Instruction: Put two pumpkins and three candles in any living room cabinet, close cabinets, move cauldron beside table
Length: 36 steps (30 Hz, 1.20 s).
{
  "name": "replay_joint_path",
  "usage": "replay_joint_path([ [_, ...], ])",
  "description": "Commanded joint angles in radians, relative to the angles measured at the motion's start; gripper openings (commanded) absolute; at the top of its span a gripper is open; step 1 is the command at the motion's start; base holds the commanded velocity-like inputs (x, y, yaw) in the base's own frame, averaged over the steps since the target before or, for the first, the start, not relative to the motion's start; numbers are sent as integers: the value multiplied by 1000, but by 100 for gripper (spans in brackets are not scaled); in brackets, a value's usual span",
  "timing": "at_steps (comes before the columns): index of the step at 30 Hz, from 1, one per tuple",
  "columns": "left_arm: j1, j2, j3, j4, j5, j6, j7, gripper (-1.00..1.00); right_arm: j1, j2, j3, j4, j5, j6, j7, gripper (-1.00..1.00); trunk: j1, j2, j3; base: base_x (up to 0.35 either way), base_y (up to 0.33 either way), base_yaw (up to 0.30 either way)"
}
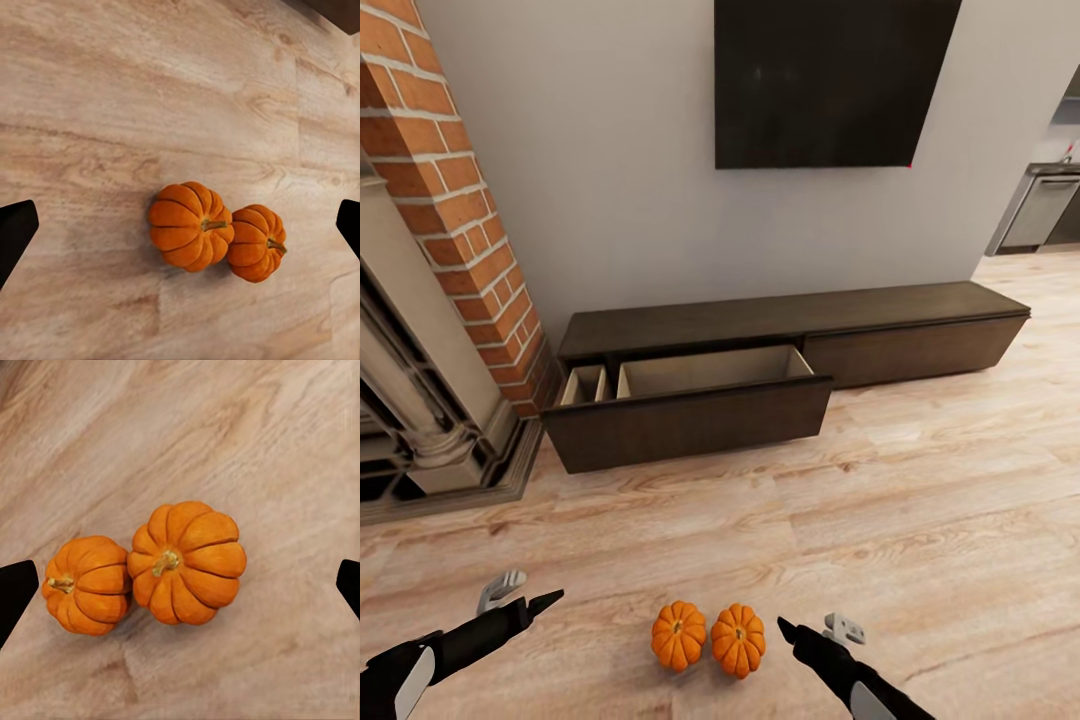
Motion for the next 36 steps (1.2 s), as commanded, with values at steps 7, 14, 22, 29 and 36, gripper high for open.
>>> replay_joint_path([
  [7, -2, 1, 5, -1, 7, 43, -5, 100, -21, 2, 7, -3, -14, 23, -1, 100, 27, -50, -23, 0, 0, 0],
  [14, -23, 1, 5, -58, 6, 172, -6, 100, -28, 2, 7, -6, -14, 65, 26, 100, 54, -99, -45, 0, 0, 0],
  [22, -52, -1, -1, -147, 116, 356, -4, 100, -29, -4, -36, -6, -45, 114, 141, 100, 84, -155, -70, 0, 0, 0],
  [29, -53, 2, -1, -151, 126, 374, -6, 100, -29, -4, -55, -6, -58, 124, 148, 100, 111, -204, -92, 0, 0, 0],
  [36, -53, 3, 0, -147, 132, 378, -23, 100, -29, -4, -66, -6, -60, 114, 149, 100, 138, -253, -114, 0, 0, 0],
])
